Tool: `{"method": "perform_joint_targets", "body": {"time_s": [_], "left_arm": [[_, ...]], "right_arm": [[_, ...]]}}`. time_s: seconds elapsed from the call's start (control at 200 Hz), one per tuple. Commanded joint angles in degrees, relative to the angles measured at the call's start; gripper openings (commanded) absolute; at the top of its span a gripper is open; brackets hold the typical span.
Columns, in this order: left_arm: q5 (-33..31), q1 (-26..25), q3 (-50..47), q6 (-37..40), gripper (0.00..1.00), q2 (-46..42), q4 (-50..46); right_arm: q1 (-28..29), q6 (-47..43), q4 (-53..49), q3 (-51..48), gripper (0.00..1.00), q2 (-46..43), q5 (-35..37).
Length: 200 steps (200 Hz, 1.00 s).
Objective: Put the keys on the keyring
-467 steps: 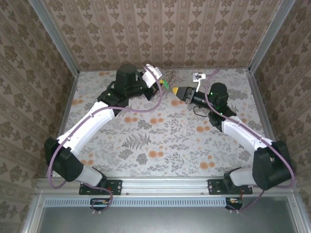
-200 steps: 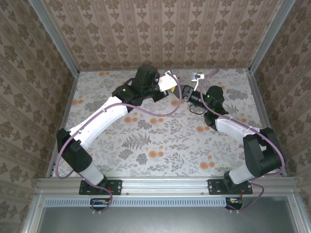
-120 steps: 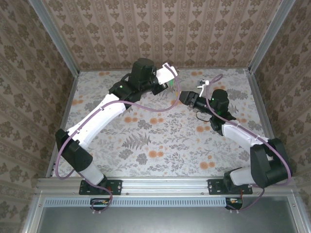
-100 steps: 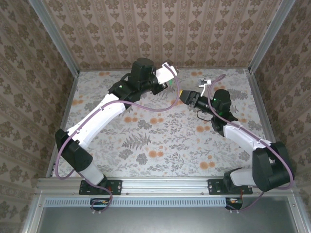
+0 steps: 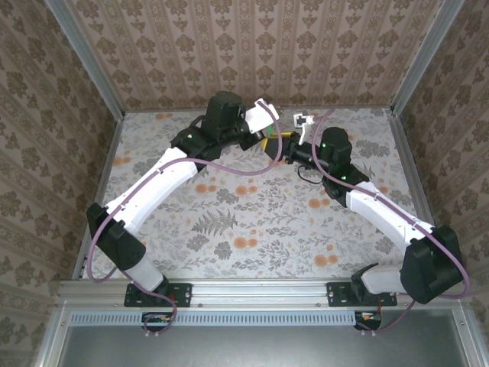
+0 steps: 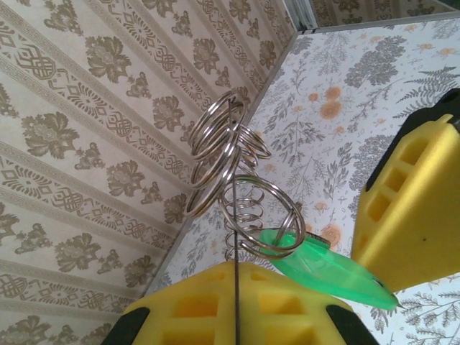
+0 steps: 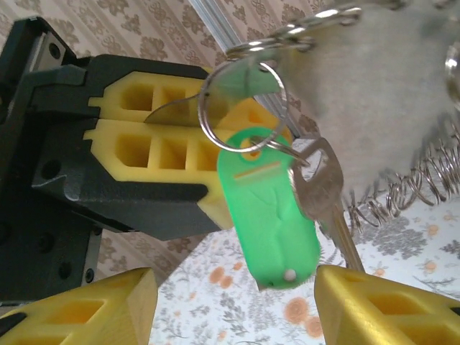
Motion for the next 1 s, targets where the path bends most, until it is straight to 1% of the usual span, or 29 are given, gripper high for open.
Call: {"method": "perform_joint_targets", "body": {"time_s": [0.0,0.16,0.29,0.435,0.55,0.65,0.72,0.855,0.925,0.995], "left_arm": [[1.9,0.2,3.1,-1.5,0.00,-0.3,0.7],[2.4,0.1,3.3,-1.9,0.00,-0.3,0.0],[3.0,0.1,3.5,-2.0,0.00,-0.2,-0.5],[3.6,0.1,3.5,-2.2,0.00,-0.3,-0.8],[3.9,0.1,3.6,-2.2,0.00,-0.2,-1.1],[3.9,0.1,3.5,-2.1,0.00,-0.1,-1.3],[3.9,0.2,3.4,-2.1,0.00,-0.1,-1.4],[3.9,0.3,3.3,-2.2,0.00,0.0,-1.3],[3.7,0.3,3.7,-2.4,0.00,0.3,-1.6],[3.6,0.6,3.8,-2.9,0.00,0.4,-1.3]], "right_arm": [[1.5,-7.9,-6.5,3.3,0.61,-0.2,5.5],[2.7,-11.1,-8.4,5.2,0.58,1.0,8.5],[2.8,-12.7,-9.1,5.7,0.56,1.3,12.9],[2.8,-12.8,-7.9,5.6,0.47,1.1,18.5],[2.5,-12.2,-6.1,5.3,0.39,0.9,20.3],[2.0,-11.5,-4.9,5.1,0.31,0.7,20.1],[1.6,-11.4,-4.7,5.0,0.23,0.5,19.3],[0.8,-11.4,-3.8,3.9,0.10,-0.3,16.2],[0.3,-11.6,-3.2,2.9,0.01,-1.0,13.8],[-0.3,-11.9,-2.3,1.5,0.00,-1.9,11.6]]}}
